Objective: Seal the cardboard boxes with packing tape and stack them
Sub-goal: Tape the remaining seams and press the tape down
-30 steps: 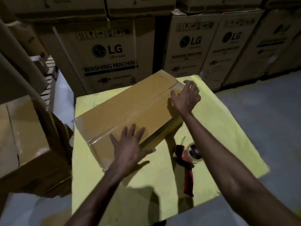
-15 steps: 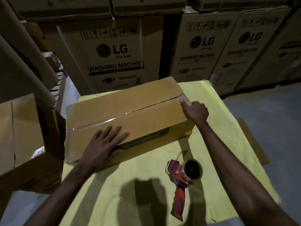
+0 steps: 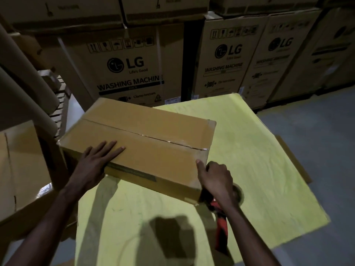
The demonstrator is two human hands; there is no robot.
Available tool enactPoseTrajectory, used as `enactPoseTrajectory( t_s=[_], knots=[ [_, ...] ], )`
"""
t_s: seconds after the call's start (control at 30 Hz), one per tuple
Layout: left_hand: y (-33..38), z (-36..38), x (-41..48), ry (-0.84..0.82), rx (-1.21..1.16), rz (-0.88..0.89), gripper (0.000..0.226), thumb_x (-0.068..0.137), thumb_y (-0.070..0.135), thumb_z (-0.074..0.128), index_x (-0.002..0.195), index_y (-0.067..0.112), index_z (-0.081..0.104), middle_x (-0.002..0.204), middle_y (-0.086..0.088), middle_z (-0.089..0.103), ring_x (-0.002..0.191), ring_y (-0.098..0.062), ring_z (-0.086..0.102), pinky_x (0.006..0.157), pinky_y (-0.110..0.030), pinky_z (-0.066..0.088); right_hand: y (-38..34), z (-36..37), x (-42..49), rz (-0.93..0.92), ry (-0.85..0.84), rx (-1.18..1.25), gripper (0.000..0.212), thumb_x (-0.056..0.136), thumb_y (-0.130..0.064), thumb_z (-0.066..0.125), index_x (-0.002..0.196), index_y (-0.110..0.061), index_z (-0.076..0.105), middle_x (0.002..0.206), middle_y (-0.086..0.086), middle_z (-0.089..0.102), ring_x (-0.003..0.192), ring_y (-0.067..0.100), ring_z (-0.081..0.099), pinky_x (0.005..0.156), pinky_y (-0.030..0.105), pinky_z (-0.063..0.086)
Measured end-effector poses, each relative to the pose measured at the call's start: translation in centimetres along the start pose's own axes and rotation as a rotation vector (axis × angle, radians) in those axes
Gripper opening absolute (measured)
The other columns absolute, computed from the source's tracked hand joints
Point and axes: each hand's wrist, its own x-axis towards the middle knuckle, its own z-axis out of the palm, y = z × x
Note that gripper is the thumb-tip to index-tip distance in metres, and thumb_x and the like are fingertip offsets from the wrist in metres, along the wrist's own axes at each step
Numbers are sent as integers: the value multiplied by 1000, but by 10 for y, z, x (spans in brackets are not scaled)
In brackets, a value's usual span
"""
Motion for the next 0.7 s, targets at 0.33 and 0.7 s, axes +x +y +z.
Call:
enactPoseTrajectory(
  t_s=[0.33, 0.7],
  knots=[
    [23, 19, 18, 156, -121, -177, 97, 73, 9, 84, 158, 31, 42, 164, -11, 39, 147, -44, 36, 111, -68, 26, 9, 11, -44, -67, 35, 324, 46, 102, -59, 47, 74, -24, 56, 67, -8, 60, 67, 14, 60, 60, 33, 42],
    [91, 33, -9, 359, -400, -164, 74, 76, 17, 50, 149, 26, 55, 161, -1, 45, 152, -31, 32, 118, -67, 15, 145, 111, -99, 703, -47, 477, 78, 76, -43, 85, 136, -9, 49, 116, 14, 65, 105, 34, 63, 83, 39, 50]
  ],
)
